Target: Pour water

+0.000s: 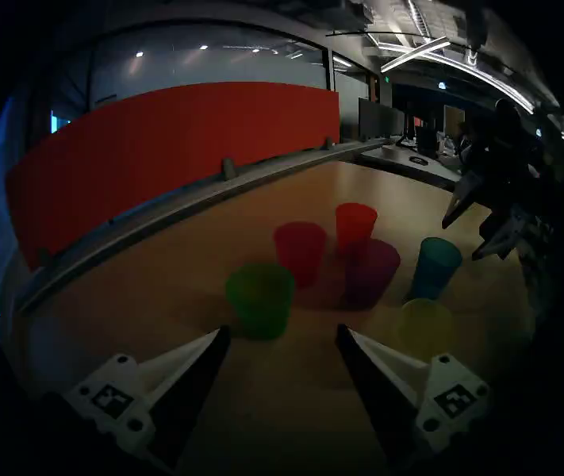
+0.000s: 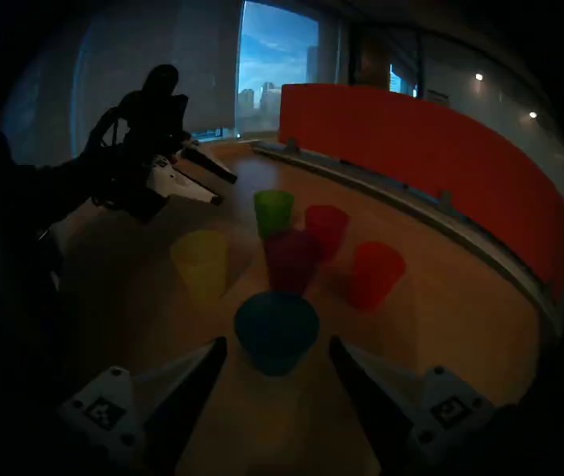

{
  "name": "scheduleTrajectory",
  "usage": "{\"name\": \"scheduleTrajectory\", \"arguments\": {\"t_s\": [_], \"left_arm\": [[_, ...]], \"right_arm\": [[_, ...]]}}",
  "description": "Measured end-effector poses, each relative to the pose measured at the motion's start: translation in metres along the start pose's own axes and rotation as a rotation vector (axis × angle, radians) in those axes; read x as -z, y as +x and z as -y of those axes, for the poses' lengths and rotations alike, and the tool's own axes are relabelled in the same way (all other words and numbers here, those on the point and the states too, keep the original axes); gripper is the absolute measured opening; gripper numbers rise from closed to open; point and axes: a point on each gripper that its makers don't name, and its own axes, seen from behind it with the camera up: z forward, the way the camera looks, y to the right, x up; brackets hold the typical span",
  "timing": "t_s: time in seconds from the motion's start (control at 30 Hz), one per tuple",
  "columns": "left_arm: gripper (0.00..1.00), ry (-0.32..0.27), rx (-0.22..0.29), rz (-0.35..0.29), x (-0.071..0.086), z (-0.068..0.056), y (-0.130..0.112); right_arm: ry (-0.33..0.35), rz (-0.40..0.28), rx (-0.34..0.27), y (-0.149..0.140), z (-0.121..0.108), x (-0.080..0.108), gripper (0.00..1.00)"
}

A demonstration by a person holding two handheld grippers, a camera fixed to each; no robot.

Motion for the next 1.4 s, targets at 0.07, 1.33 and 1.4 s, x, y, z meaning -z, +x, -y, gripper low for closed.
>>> {"name": "scheduleTrajectory", "arguments": {"t_s": [0.07,1.33,1.4], "left_arm": [[0.99,-0.002,-0.007,0.006,-0.003,0.001,-0.001],[1.0,-0.034,-0.023,0.11,-0.076,0.023,-0.005],[0.99,-0.042,-0.021,0.107,-0.079,0.021,-0.002]], "right_arm": [[0.002,0.006,0.0,-0.003,-0.001,-0.003,0.97],[0.065,0.034,-0.012,-0.019,-0.001,-0.06,0.95],[0.066,0.034,-0.013,-0.02,-0.002,-0.061,0.95]]}}
